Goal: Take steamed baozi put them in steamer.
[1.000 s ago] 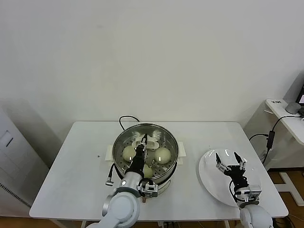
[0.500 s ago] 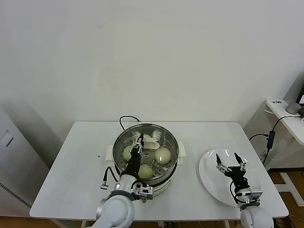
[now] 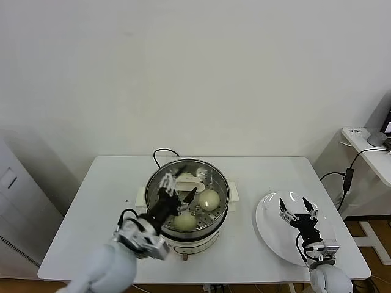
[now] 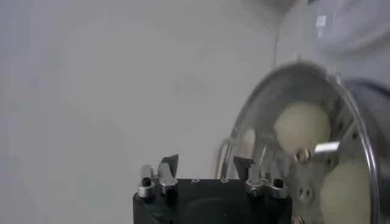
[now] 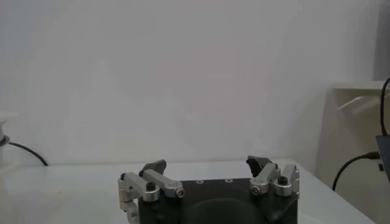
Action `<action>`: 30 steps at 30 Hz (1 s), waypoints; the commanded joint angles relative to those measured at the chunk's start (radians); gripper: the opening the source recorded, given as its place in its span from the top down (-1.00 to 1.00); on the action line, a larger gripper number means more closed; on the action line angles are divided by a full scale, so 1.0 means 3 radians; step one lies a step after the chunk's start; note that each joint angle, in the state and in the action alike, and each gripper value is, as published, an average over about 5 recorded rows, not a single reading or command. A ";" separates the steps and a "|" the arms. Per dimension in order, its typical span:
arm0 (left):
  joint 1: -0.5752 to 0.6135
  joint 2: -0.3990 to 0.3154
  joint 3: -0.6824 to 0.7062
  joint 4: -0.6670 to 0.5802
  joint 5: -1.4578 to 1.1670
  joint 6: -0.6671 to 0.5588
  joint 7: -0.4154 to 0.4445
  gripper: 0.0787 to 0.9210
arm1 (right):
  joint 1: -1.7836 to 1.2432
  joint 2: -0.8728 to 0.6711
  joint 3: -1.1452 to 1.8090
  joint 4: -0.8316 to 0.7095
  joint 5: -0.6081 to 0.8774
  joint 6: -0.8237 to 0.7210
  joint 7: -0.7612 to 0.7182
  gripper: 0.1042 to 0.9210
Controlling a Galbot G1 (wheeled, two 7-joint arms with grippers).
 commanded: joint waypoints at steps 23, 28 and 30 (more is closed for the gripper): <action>0.0430 -0.0058 -0.1792 0.1683 -0.3354 0.0033 -0.0847 -0.77 | -0.0376 -0.0003 0.0227 0.0523 0.0038 -0.0489 0.0013 -0.76; 0.0425 -0.0154 -0.1755 0.1713 -0.3354 0.0073 -0.0858 -0.77 | -0.0375 0.0007 0.0196 0.0566 0.0022 -0.0585 0.0082 -0.76; 0.0437 -0.0169 -0.1749 0.1737 -0.3356 0.0073 -0.0864 -0.77 | -0.0379 -0.0001 0.0188 0.0576 0.0015 -0.0610 0.0098 -0.76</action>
